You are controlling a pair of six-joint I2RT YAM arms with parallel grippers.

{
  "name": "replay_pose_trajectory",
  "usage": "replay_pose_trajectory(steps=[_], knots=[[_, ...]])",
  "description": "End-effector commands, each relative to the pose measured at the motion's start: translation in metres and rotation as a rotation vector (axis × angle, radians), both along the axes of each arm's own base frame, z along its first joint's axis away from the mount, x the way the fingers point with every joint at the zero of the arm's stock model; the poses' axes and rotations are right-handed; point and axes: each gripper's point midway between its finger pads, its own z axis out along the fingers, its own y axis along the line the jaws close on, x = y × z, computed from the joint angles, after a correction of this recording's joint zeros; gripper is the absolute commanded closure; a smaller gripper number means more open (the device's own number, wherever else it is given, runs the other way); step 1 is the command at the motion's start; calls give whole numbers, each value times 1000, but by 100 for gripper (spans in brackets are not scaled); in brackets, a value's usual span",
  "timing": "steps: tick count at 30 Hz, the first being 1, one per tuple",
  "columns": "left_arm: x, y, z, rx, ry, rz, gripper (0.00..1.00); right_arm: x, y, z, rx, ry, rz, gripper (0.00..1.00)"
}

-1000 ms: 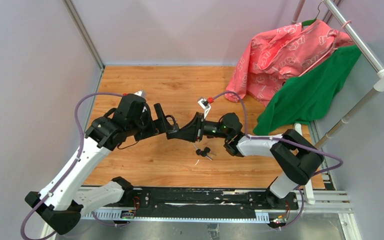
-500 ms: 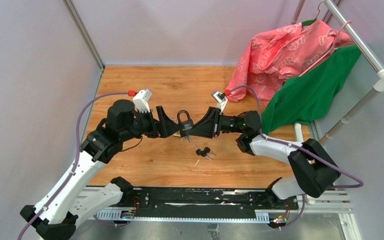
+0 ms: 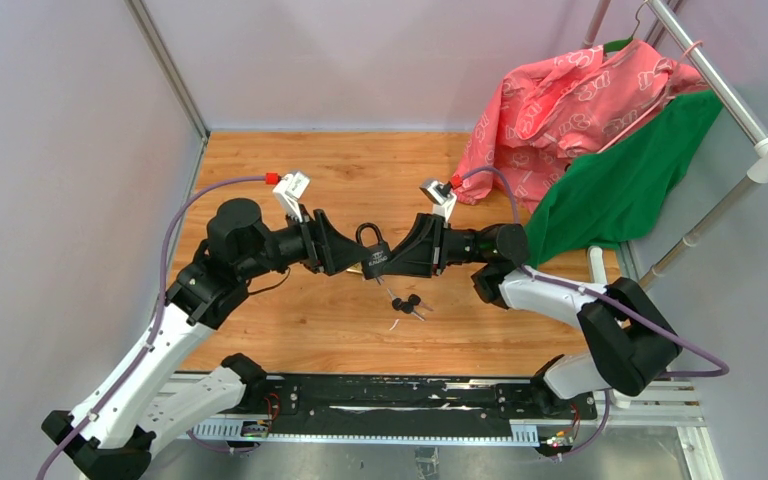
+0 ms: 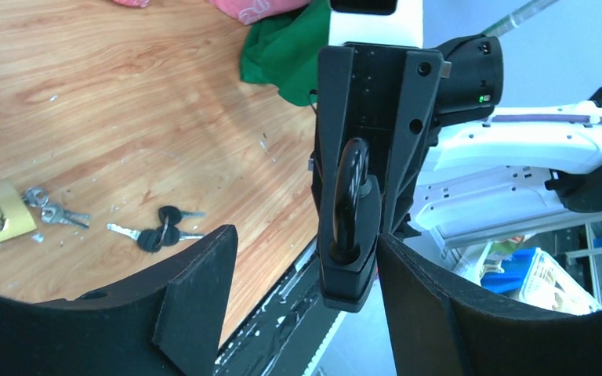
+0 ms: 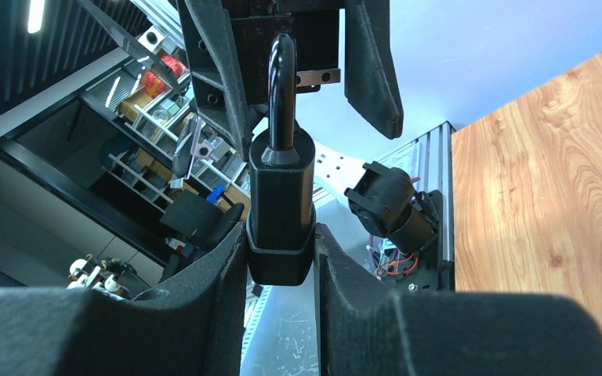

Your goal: Unlock with the key

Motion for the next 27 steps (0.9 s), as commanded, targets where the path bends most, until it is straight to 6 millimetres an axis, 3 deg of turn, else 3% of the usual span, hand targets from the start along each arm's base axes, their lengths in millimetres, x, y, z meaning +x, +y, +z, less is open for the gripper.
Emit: replay_pose_trajectory(steps=[1, 9, 12, 16, 19, 20, 24, 25, 27], knots=[[-10, -13, 14, -71, -54, -101, 32, -12, -4, 31, 88, -109, 34, 100], [-14, -20, 14, -88, -51, -152, 48, -13, 0, 32, 88, -118, 52, 100], [-16, -23, 13, -101, -43, -171, 63, -12, 1, 33, 88, -115, 55, 100], [-16, -25, 10, -97, -22, -171, 90, -10, 3, 32, 86, -111, 53, 100], [-11, -21, 2, -68, 3, -129, 97, -3, 6, 24, 45, -87, 39, 100], [-10, -20, 0, -61, 9, -120, 98, 1, 9, 17, 13, -69, 30, 93], [-2, -13, -13, -8, 46, -52, 100, 14, 11, -4, -98, -67, -31, 39], [0, -12, -15, 2, 53, -33, 100, 17, 11, -10, -136, -68, -53, 30], [6, -8, -20, 28, 75, 11, 100, 27, 8, -21, -229, -162, -140, 26]])
